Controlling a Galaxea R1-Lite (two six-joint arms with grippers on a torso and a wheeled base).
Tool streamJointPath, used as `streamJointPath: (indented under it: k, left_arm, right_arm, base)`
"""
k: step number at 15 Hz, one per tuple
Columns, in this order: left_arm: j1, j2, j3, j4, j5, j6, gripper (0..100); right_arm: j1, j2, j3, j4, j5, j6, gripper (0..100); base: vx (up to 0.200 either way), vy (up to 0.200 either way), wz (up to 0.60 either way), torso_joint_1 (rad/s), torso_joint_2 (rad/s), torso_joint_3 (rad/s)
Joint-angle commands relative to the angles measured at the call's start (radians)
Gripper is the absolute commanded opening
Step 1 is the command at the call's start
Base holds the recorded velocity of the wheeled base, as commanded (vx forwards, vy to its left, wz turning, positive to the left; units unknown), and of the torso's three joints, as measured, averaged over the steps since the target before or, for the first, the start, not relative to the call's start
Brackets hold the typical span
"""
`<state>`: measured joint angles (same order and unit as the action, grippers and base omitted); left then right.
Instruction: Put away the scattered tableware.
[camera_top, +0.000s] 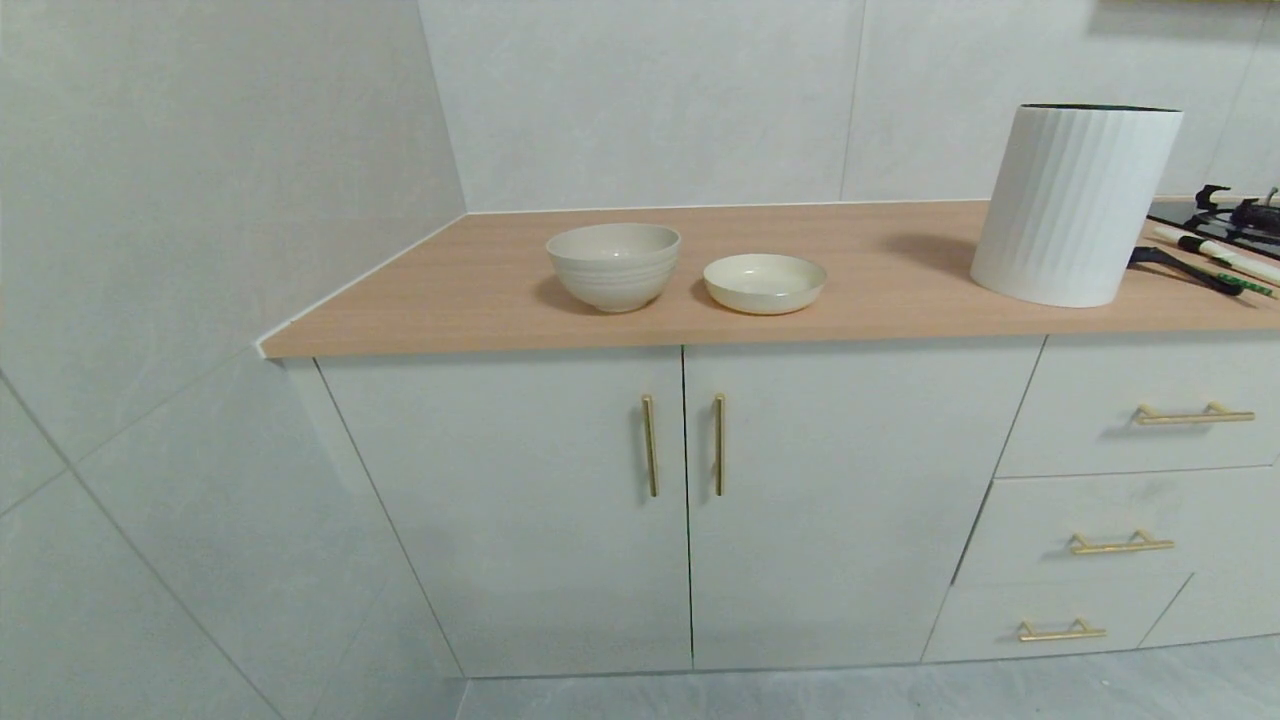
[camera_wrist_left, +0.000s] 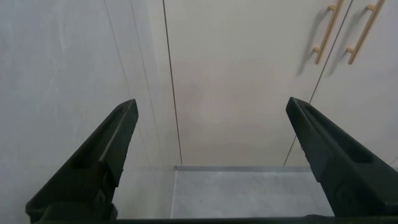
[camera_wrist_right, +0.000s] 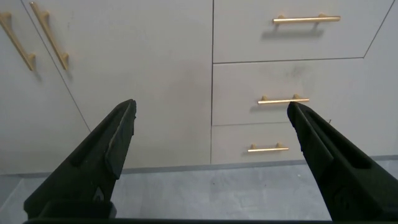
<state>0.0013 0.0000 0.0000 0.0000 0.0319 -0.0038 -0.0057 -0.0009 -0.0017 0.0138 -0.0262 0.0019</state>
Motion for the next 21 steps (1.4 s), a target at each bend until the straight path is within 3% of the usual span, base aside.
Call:
streamJointPath:
  k: [1,3,4,5,8,11,14,16,17,21]
  left_arm:
    - [0.000,0.002,0.000,0.000,0.000,-0.001,100]
    - [0.000,0.002,0.000,0.000,0.000,-0.001,100]
    - [0.000,0.002,0.000,0.000,0.000,-0.001,100]
    - [0.000,0.002,0.000,0.000,0.000,0.001,100]
    - [0.000,0.002,0.000,0.000,0.000,0.001,100]
    - [0.000,0.002,0.000,0.000,0.000,0.001,100]
    - [0.000,0.002,0.000,0.000,0.000,0.004,100]
    - [0.000,0.002,0.000,0.000,0.000,0.007,100]
    - [0.000,0.002,0.000,0.000,0.000,0.007,100]
    - [0.000,0.002,0.000,0.000,0.000,0.005,100]
  right_arm:
    - [0.000,0.001,0.000,0.000,0.000,0.000,100]
    - [0.000,0.001,-0.001,-0.005,-0.001,-0.010,100]
    - [0.003,0.012,-0.100,-0.026,0.034,0.018,100]
    - [0.015,0.048,-0.172,-0.018,0.097,0.055,100]
    - [0.020,0.185,-0.179,-0.018,0.253,0.053,100]
    - [0.053,0.515,-0.251,-0.023,0.338,0.050,100]
    - [0.165,0.852,-0.414,-0.035,0.321,0.056,100]
    - [0.240,0.996,-0.469,-0.097,0.319,0.056,100]
    - [0.305,1.133,-0.501,-0.184,0.319,0.058,100]
    - [0.418,1.518,-0.601,-0.482,0.321,0.075,100]
  base:
    - [0.000,0.000,0.00,0.000,0.00,0.000]
    - [0.000,0.000,0.00,0.000,0.00,0.000]
    - [0.000,0.000,0.00,0.000,0.00,0.000]
    - [0.000,0.000,0.00,0.000,0.00,0.000]
    - [0.000,0.000,0.00,0.000,0.00,0.000]
    - [0.000,0.000,0.00,0.000,0.00,0.000]
    - [0.000,0.000,0.00,0.000,0.00,0.000]
    - [0.000,0.000,0.00,0.000,0.00,0.000]
    - [0.000,0.000,0.00,0.000,0.00,0.000]
    - [0.000,0.000,0.00,0.000,0.00,0.000]
